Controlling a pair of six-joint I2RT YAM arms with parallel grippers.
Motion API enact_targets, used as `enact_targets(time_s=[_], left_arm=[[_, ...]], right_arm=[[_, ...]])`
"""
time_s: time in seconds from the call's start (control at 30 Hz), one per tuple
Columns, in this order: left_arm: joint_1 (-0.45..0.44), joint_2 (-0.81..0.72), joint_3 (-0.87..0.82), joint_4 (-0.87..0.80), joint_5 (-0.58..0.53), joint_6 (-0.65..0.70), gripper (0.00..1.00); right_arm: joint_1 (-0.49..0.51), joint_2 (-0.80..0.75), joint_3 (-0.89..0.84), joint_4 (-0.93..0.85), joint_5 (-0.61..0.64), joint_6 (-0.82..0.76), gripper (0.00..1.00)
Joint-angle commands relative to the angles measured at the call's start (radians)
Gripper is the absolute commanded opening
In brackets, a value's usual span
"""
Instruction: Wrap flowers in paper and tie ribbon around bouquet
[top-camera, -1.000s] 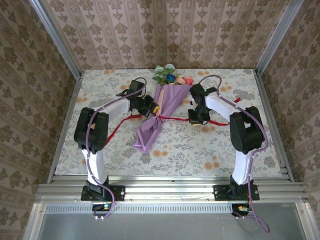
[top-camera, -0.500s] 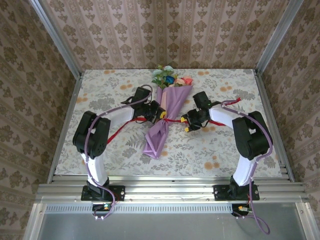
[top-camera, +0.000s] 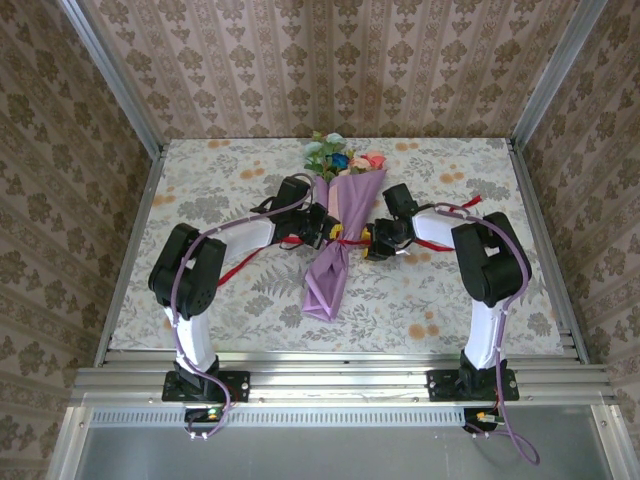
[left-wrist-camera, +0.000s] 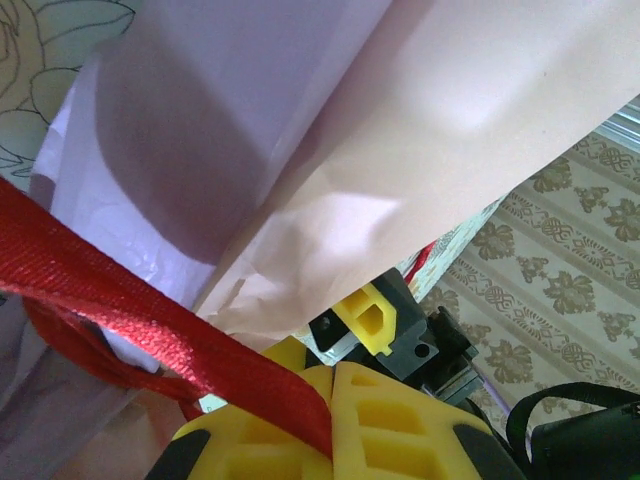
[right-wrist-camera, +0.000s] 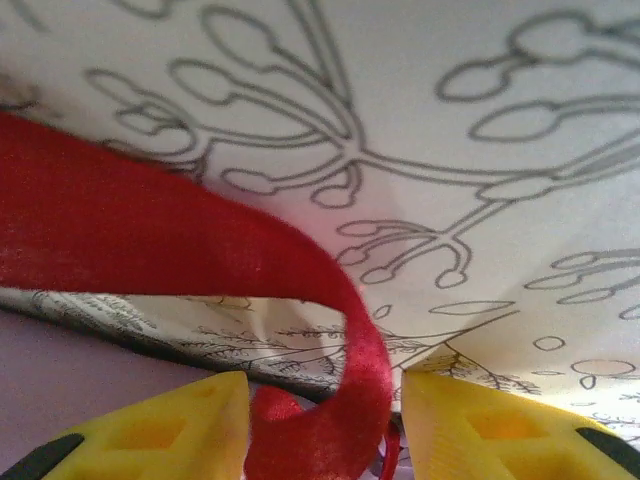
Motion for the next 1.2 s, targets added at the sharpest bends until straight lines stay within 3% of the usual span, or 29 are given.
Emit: enact_targets(time_s=[0.0,0.13,0.33,0.4,0.57,0.73,0.93,1.17], left_arm=[[-0.007,-0.032,-0.011,0.024,0.022,-0.019,0.00],[-0.007,-0.034,-0.008,0.022,0.022,-0.020,0.00],[0.011,-0.045,-0.017,0.018,0.020,-0.015,0.00],[0.030,-0.054,-0.026,0.003,0.019,-0.003,0.00],[0.083,-0.060,-0.041,-0.002,0.021,0.015,0.00],[0.114,-0.049,-0.045,0.066,0.021,-0.011,0.00],[0.115,-0.020,-0.080,0.235,0.014,-0.108,0.00],[0.091,0.008,-0.126,0.426,-0.012,-0.241,0.00]], right_arm=[[0.006,0.022,0.028,-0.037,0.035,0.052,0.45],[0.009,0.052,0.031,-0.053,0.068,0.048,0.37],[0.001,0.092,0.073,-0.088,0.080,-0.084,0.00],[-0.011,0.074,0.121,-0.182,0.109,-0.229,0.00],[-0.004,0.061,0.282,-0.433,0.175,-0.765,0.00],[0.022,0.069,0.293,-0.568,0.196,-1.168,0.00],[0.066,0.034,0.252,-0.616,0.303,-1.390,0.00],[0.138,0.035,0.279,-0.640,0.444,-1.504,0.00]])
